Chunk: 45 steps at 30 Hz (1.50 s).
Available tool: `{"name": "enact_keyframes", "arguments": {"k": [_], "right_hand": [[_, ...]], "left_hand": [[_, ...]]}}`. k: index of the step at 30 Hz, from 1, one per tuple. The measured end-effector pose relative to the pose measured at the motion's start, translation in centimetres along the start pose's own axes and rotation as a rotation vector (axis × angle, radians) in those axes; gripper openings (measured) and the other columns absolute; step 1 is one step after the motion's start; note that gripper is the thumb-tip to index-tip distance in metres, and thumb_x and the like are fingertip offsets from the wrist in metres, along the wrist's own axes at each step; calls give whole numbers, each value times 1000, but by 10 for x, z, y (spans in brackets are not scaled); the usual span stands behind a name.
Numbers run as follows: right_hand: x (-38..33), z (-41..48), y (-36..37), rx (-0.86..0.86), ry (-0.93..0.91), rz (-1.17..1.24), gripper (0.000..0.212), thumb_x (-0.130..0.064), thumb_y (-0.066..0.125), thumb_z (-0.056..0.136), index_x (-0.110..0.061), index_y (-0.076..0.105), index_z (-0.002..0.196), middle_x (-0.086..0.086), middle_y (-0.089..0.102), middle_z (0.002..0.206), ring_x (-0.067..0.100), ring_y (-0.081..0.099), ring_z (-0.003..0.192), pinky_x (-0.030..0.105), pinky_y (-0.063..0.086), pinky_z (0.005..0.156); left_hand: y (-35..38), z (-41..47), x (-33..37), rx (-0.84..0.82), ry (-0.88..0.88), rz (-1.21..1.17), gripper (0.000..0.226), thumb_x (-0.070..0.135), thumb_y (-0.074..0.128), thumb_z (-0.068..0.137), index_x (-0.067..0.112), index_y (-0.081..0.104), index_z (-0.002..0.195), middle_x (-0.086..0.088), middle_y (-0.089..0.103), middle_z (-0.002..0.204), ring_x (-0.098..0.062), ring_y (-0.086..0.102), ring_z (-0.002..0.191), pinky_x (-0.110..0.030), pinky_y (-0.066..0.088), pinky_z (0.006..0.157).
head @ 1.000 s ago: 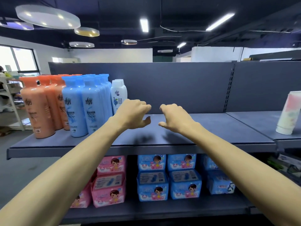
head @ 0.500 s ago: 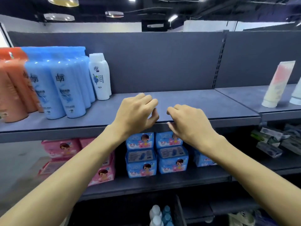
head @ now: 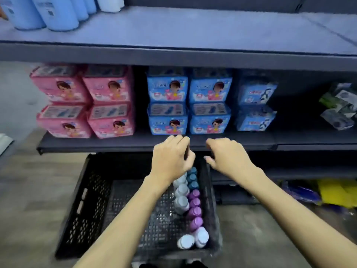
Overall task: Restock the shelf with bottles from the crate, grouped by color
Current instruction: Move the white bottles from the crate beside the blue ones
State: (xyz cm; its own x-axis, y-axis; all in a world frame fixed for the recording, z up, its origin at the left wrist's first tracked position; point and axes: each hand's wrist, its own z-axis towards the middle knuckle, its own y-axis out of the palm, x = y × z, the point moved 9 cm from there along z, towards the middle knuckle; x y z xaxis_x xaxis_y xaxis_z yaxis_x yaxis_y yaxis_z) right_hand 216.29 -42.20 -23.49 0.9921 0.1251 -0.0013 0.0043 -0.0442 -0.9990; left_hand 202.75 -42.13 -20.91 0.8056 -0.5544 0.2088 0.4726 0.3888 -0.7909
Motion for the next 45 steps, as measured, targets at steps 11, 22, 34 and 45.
{"name": "enact_keyframes", "arguments": {"k": [11,22,34,45], "right_hand": [[-46,-37,181,-417,-9,192,31,-26,58,89,-13,49,116,13,61,115,39,61,104,40,46,77],[-69,-41,259,-455,124,322,41,-21,62,92,-9,45,127,14,54,119,38,59,104,39,45,75],[-67,-38,291,-364,287,554,25,-19,69,85,-16,55,105,4,64,94,25,60,83,29,38,65],[-64,-37,306,-442,317,482,33,-27,73,83,-25,53,109,7,67,97,32,64,86,34,50,65]], "left_hand": [[93,-138,-49,-414,-178,29,17,34,49,75,17,53,78,4,51,71,-21,54,66,-31,37,42],[120,-182,-62,-499,-279,-59,12,29,49,75,17,52,78,6,53,71,-18,53,65,-28,36,42],[152,-215,-85,-638,-333,-75,10,23,57,80,15,55,86,2,58,80,-21,56,76,-31,41,52],[171,-240,-80,-713,-374,-101,9,21,54,85,14,56,91,0,62,89,-21,56,88,-28,34,58]]}}
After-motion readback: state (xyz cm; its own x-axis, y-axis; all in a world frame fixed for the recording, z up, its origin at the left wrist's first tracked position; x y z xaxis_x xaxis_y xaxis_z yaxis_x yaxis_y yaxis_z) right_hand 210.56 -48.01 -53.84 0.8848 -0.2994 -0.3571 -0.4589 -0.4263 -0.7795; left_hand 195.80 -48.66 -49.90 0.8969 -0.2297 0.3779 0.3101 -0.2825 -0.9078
